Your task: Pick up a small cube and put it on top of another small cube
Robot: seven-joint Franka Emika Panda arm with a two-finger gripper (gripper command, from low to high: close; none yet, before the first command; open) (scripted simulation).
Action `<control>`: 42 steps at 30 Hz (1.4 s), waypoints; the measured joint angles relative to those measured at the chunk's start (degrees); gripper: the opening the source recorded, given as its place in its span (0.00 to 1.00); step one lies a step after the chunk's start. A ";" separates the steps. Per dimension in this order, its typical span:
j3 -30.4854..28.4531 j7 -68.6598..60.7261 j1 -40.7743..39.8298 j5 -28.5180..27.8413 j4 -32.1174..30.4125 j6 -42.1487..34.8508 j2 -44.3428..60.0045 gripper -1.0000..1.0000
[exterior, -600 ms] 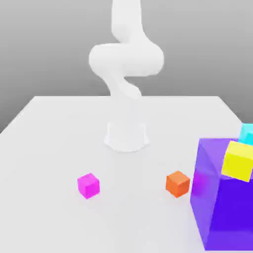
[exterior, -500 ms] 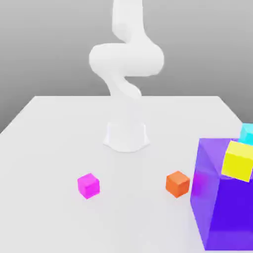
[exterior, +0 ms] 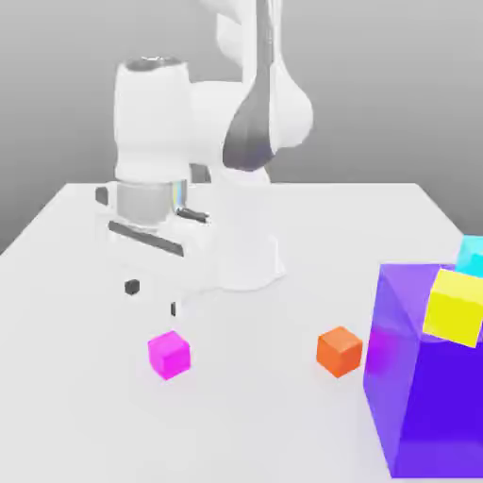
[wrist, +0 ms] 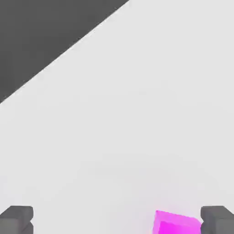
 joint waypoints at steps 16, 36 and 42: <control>1.49 0.47 -2.42 1.30 1.06 14.67 18.17 0.00; 11.51 -5.23 10.50 1.37 21.35 -21.98 -1.31 0.00; 18.93 -11.49 20.08 3.86 33.47 -36.75 -3.95 0.00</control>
